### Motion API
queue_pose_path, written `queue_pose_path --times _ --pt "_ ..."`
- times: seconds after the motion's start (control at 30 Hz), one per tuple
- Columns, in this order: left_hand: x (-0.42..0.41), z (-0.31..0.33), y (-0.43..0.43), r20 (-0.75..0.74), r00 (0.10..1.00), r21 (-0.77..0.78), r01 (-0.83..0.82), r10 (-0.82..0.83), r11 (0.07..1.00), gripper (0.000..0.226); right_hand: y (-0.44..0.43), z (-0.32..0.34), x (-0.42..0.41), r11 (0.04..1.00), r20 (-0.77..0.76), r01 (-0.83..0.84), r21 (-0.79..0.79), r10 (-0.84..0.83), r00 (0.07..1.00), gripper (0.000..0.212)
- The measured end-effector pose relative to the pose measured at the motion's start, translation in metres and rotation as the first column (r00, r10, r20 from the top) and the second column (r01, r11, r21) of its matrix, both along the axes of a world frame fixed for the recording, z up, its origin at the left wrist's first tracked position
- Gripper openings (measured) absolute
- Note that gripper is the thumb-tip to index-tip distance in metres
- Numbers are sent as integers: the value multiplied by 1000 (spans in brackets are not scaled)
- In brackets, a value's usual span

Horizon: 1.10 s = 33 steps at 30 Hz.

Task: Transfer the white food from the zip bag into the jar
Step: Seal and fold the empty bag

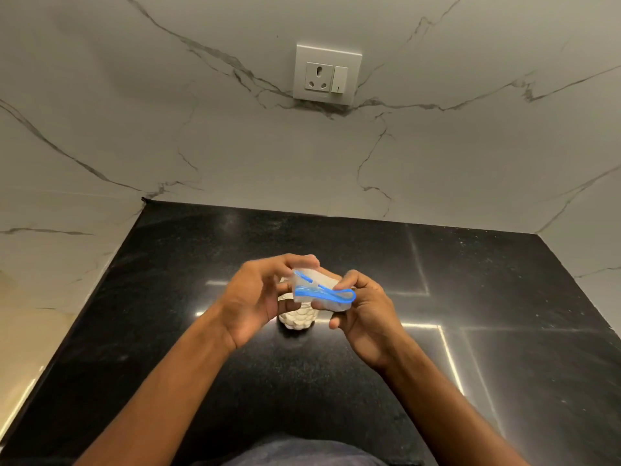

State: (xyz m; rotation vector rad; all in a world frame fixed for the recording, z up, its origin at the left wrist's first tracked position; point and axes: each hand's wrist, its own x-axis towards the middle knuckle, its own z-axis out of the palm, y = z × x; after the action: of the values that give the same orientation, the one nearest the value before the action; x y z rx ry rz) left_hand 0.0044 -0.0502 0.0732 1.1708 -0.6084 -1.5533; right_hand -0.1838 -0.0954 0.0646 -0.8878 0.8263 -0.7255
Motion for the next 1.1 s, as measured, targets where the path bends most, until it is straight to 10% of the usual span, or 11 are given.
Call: queue_pose_path --times 0.2,0.43,0.57,0.77,1.1 --pt "-9 -6 6 197 977 106 58 -78 993 29 -10 -10 -3 956 -187 -112 -271 62 980 57" --pt "-14 -8 15 395 914 -13 -100 97 995 21 -7 -19 -9 997 -41 -73 12 74 996 36" --pt "-22 -11 27 426 891 -51 -150 157 987 22 -5 -21 -8 977 -235 -190 -93 164 958 29" --pt "-22 -14 55 282 914 31 -313 292 949 27 7 -18 4 976 -203 -175 -134 146 968 24" --pt "64 -33 158 469 775 -6 -477 424 879 25 88 -26 87 906 -222 -417 -77 392 893 25"
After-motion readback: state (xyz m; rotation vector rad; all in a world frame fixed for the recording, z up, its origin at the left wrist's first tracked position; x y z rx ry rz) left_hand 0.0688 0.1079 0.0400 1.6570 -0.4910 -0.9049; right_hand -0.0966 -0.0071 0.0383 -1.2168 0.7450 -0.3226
